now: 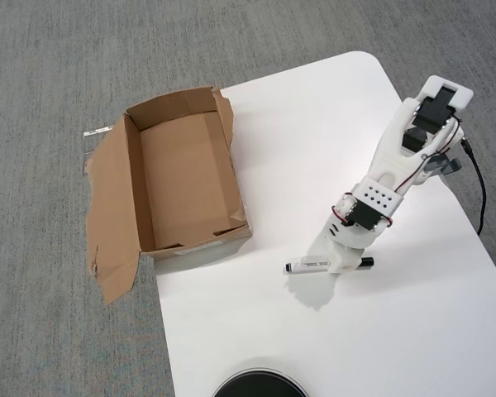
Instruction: Grasp a pen and put it in the box.
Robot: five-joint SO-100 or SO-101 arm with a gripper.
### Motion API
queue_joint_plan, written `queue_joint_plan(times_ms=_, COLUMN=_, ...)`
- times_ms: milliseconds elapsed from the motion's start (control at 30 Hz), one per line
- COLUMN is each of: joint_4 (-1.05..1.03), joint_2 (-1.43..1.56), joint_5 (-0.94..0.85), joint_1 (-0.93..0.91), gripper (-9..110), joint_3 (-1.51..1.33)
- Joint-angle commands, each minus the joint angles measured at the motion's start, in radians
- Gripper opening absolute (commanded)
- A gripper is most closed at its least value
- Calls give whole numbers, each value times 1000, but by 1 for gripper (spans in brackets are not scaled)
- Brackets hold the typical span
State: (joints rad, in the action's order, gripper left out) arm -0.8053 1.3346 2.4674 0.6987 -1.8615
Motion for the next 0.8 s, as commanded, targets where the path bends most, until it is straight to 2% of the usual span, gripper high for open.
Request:
queue_joint_plan(times_ms=0, joint_4=-11, joint_2=66, joint_5=-8, joint_1=-7, gripper=1, joint_3=7)
queue_joint_plan(times_ms=767, joint_4=-3, joint_2=344, joint_5=-12, joint_1=-39, gripper=1, joint_3=8)
